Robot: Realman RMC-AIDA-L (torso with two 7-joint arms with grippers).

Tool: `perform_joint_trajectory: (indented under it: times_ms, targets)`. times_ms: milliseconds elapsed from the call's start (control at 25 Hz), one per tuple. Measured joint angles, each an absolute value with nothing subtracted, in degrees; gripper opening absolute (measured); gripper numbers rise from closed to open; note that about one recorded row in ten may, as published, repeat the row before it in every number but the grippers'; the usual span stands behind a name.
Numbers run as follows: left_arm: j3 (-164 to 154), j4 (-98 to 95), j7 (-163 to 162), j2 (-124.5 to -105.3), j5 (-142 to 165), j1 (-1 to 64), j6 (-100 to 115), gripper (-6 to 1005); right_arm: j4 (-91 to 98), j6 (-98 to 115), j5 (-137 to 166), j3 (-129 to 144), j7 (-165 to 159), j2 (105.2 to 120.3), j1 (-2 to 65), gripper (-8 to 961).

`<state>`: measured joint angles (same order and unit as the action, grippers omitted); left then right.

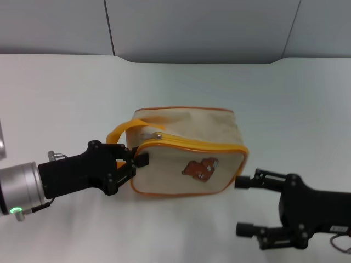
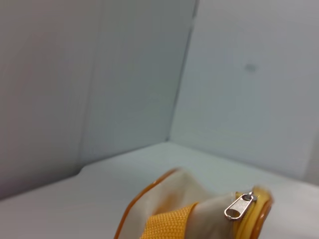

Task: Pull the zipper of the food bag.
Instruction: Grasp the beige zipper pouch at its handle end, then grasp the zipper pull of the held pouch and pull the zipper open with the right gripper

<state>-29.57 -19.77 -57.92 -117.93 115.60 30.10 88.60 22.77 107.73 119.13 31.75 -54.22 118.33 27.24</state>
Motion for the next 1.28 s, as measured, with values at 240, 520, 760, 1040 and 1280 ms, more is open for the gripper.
perform_joint_trajectory:
  times_ms: [240,520,760,1040,1280]
  targets:
    - [-28.77,-23.58,-58.71,-117.86,115.13,30.47,97.7,127,24.43,115.05,119.01,20.94,-65.58,116.88,28.63,843]
    - [-29.28,-25.85,-60.21,-118.49,114.8,32.29,100.25,120,29.96,117.14,118.56,20.38,-86.88,115.6,34.28,835]
    - [-29.94,-25.36,-59.87,-118.63,114.85,32.93,100.68,114,34.84,114.66,118.5,27.39,-104.1,115.27,41.9,826]
    - [-30.05,-25.31,-59.77,-118.66,114.79,33.1,101.08,113,35.58,110.32,118.64,33.63,-119.33,114.8,47.91,590]
    - [-30.06,-25.31,-59.75,-118.72,114.78,33.32,101.14,106,37.35,107.58,118.84,36.62,-126.55,114.72,49.87,466]
